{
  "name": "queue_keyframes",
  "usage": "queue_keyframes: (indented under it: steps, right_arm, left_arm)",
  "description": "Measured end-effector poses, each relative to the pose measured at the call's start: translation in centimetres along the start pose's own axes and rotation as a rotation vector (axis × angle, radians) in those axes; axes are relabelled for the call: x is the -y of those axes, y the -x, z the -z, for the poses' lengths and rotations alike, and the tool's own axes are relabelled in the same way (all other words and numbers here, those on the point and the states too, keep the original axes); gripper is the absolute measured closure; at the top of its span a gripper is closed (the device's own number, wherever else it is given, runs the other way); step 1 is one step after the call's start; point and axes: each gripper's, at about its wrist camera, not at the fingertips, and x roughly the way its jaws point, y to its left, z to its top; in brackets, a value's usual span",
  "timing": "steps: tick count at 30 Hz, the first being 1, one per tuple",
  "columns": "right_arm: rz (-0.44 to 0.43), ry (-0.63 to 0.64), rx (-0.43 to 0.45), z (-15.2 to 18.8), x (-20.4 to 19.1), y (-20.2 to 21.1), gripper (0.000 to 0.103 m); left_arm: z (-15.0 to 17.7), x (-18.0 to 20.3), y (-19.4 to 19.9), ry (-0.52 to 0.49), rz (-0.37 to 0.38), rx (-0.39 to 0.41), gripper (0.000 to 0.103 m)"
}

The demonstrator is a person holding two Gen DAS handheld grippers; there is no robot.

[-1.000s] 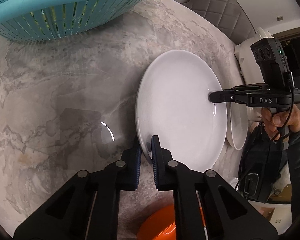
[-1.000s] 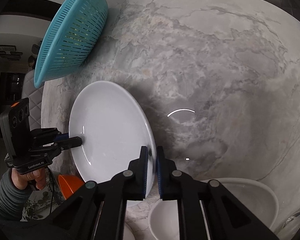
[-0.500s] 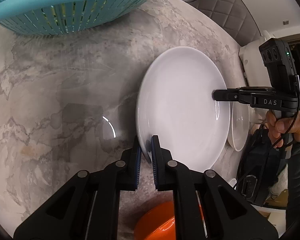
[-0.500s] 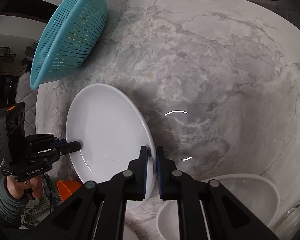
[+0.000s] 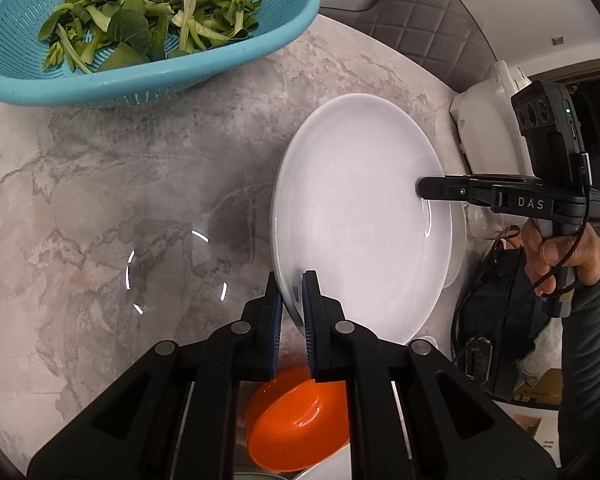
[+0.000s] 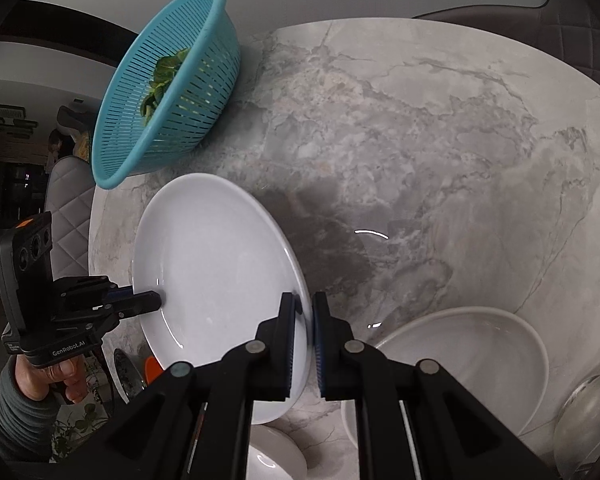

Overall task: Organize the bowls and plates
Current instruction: 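Pinch the white plate rim with both grippers and lift it, then lower the held plate onto the large plate and open both grippers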

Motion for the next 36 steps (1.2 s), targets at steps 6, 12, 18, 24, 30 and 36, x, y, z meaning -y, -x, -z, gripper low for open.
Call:
queue_keyframes:
  steps: [6,12,18,24,30,36]
  right_arm:
    - [-0.001,0.011,0.032,2.7,-2.4,2.3,0.092]
    - [-0.021,0.024,0.087,7.3,-4.7,5.1,0.092]
    - [-0.04,0.006,0.135,14.3,-6.6,6.5,0.092]
    - [-0.05,-0.04,0.143,21.8,-7.8,5.4,0.092]
    - [-0.049,-0.104,0.128,29.4,-8.4,2.9,0.092]
    - [-0.069,-0.197,0.125,35.7,-8.3,-0.5,0.092]
  left_arm:
    - [2.7,1.8,3.4,-0.03,0.02,0.022,0.095]
    - [8.4,3.8,6.6,-0.071,0.043,0.028,0.095]
    - [15.0,5.4,7.6,-0.105,0.069,0.013,0.095]
    - [21.8,6.4,7.5,-0.134,0.077,-0.016,0.095]
    - [28.6,6.8,7.4,-0.157,0.072,-0.025,0.095]
    - [33.4,6.7,5.1,-0.164,0.045,-0.045,0.095]
